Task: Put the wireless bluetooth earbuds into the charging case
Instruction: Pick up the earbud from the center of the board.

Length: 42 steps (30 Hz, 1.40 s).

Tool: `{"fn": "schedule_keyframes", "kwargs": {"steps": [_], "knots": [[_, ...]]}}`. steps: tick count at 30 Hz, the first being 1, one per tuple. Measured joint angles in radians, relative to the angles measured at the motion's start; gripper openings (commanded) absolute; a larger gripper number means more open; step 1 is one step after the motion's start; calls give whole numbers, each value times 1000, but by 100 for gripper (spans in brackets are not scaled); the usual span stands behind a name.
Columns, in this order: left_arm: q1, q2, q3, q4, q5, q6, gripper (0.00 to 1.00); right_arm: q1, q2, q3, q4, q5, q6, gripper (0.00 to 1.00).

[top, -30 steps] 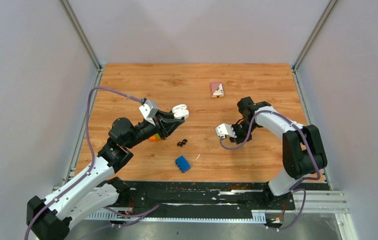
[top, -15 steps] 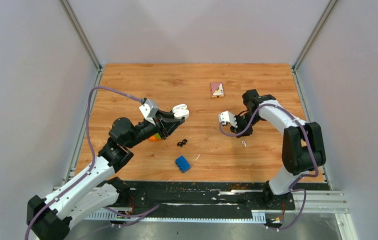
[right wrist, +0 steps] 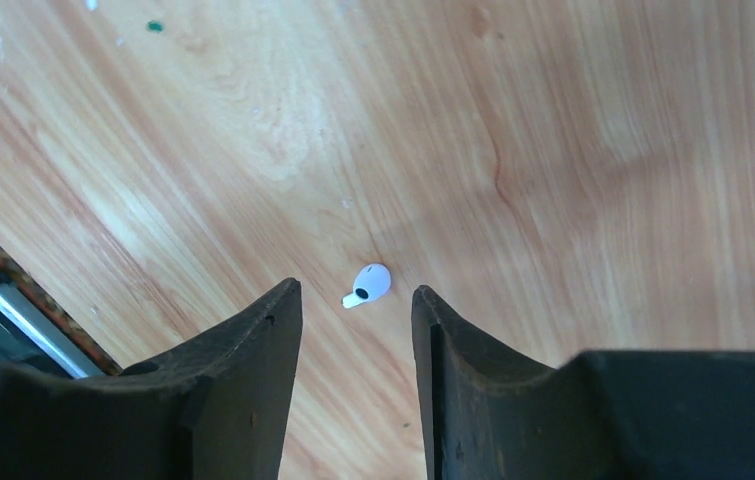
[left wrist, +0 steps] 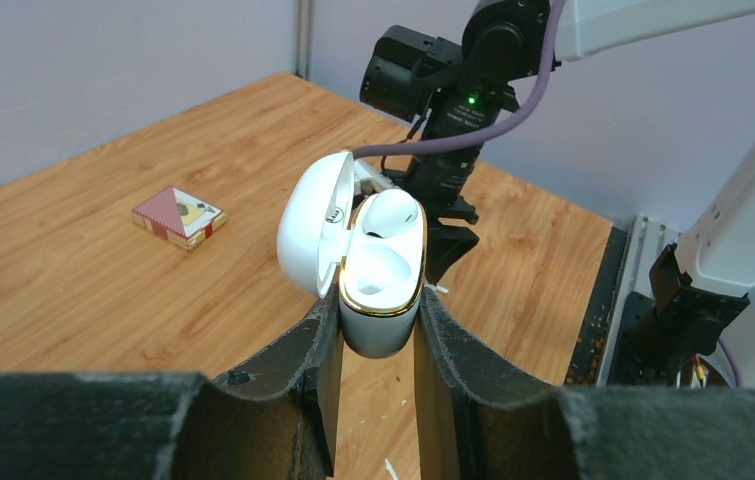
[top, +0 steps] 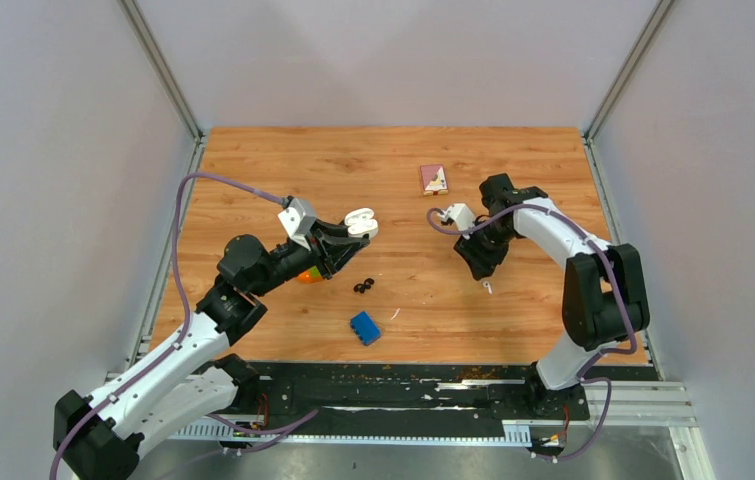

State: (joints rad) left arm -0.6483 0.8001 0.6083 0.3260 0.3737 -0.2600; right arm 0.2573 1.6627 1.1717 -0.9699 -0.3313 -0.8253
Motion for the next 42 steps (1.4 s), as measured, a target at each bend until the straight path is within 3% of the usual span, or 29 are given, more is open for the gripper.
{"fn": "schedule_keyframes", "kwargs": {"steps": [6,12,42], "knots": [[0,2,0,0,7,-1,3,25,65,84,-10,117,274,40],[0,-2,0,-4,8,0,3,44,111,105,-21,207,404,40],[0,-28,-9,0,6,-1,3,63,183,84,-28,300,504,36]]}}
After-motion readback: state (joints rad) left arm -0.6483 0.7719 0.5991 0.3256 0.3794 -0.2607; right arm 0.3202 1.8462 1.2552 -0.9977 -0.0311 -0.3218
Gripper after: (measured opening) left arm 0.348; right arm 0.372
